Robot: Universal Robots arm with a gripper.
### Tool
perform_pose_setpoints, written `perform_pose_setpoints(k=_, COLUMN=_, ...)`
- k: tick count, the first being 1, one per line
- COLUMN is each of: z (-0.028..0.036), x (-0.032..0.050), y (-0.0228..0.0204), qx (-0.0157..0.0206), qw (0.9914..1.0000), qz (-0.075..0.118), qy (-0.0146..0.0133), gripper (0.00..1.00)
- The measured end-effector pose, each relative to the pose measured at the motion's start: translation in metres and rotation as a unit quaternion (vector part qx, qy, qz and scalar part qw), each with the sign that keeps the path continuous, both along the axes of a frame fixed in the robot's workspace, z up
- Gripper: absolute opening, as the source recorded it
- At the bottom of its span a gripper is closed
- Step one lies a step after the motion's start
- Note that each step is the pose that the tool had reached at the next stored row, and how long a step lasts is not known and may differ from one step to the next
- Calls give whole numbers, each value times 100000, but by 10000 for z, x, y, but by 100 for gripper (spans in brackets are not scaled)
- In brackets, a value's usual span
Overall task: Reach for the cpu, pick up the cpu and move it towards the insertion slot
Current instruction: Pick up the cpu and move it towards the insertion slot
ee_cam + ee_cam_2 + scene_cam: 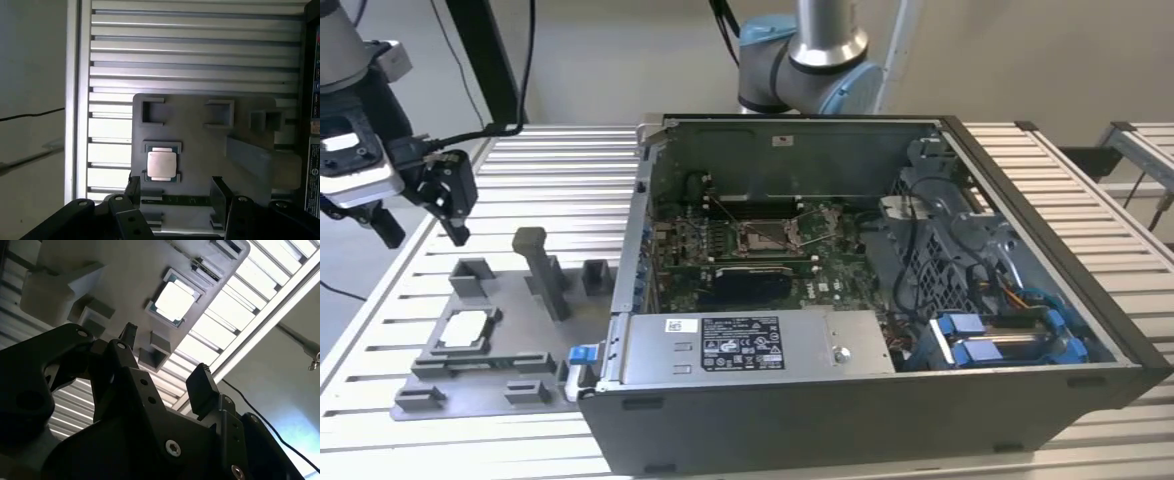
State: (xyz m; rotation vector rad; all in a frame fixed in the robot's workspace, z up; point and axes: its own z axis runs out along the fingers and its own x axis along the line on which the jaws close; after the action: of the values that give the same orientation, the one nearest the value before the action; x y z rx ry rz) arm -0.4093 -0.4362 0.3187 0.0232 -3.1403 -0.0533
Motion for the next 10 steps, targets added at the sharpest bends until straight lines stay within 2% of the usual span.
perform_pose_setpoints(k=2, z=-25, x=-7, y=14, qx=-38, qw=100000, qz=-66, qy=-6, gripper=100)
perform_pose_setpoints(k=10, z=-130, x=-16, y=15, qx=-45, qw=100000, qz=-284, qy=-4, gripper=100)
